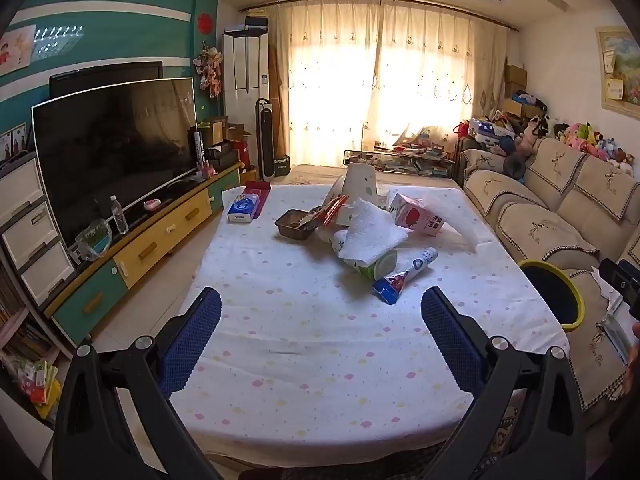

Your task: Collect trash

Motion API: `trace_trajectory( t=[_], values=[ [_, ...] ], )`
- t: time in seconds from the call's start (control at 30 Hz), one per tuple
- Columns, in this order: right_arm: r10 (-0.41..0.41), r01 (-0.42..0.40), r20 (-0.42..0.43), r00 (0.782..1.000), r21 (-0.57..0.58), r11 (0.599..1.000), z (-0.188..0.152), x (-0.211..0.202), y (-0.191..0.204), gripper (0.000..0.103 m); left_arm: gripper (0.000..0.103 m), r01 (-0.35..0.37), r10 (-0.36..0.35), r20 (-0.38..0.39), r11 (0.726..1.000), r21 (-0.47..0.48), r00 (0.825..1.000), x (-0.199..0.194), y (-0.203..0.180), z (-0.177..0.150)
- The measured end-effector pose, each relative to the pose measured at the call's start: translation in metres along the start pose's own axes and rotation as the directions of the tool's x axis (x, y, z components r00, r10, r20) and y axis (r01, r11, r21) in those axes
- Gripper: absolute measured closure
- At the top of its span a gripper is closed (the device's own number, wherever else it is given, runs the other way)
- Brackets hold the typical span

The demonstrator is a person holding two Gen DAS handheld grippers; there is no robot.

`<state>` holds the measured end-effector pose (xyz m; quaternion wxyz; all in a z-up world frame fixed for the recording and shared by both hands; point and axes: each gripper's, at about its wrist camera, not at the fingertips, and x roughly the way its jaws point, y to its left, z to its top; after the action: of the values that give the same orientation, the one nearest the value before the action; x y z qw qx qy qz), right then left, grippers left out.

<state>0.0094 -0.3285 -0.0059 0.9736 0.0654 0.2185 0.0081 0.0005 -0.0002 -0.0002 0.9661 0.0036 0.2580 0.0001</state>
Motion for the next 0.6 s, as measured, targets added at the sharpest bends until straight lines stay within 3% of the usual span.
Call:
trace_trajectory(
  t=[0.6],
  values=[
    [0.002,-0.002,-0.005,1.000,0.013,1.000,-0.004,0.006,-0.004,0.006,0.004,0.006,-0.006,0.008,1.000,-0.006,1.000,0.000,-0.003,0.000]
  ],
)
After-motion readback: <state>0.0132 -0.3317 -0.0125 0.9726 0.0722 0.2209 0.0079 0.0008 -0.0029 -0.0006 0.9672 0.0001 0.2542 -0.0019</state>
